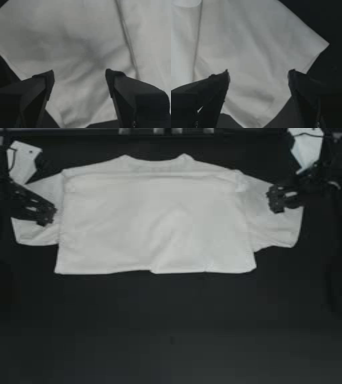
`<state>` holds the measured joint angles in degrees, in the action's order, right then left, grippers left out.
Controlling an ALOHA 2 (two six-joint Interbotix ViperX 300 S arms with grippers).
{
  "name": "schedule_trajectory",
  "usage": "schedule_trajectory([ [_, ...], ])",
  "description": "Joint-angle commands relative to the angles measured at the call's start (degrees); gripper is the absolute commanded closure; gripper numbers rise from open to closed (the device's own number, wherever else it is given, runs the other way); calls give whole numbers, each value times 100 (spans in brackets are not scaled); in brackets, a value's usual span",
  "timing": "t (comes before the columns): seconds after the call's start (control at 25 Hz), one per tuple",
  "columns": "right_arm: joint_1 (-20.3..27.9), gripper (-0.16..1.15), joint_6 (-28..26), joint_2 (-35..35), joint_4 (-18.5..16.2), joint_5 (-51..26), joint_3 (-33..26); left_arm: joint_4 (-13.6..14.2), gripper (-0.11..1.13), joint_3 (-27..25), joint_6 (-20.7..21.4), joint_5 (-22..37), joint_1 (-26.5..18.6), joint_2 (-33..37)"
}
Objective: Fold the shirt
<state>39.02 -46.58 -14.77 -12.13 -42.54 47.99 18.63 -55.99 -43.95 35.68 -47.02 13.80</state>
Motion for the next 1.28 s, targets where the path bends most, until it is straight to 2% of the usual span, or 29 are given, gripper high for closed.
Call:
schedule_trajectory([
  [0.04, 0, 1, 18, -70, -18, 44, -35, 0, 9, 9, -62, -211, -97, 0],
  [0.56, -9, 1, 79, -70, -18, 193, -35, -9, 9, -185, -132, -422, -387, -141],
  [1.0, -18, 1, 105, -88, -18, 202, -70, -396, 13, -255, -44, -615, -396, -413],
  [1.12, -44, 1, 97, -114, -62, 229, -97, -457, 26, -272, -26, -615, -404, -413],
  [1.16, -53, 1, 97, -114, -70, 237, -97, -475, 34, -281, -26, -615, -404, -413],
  [1.28, -62, 1, 97, -114, -62, 237, -123, -483, 68, -281, -26, -615, -396, -413],
])
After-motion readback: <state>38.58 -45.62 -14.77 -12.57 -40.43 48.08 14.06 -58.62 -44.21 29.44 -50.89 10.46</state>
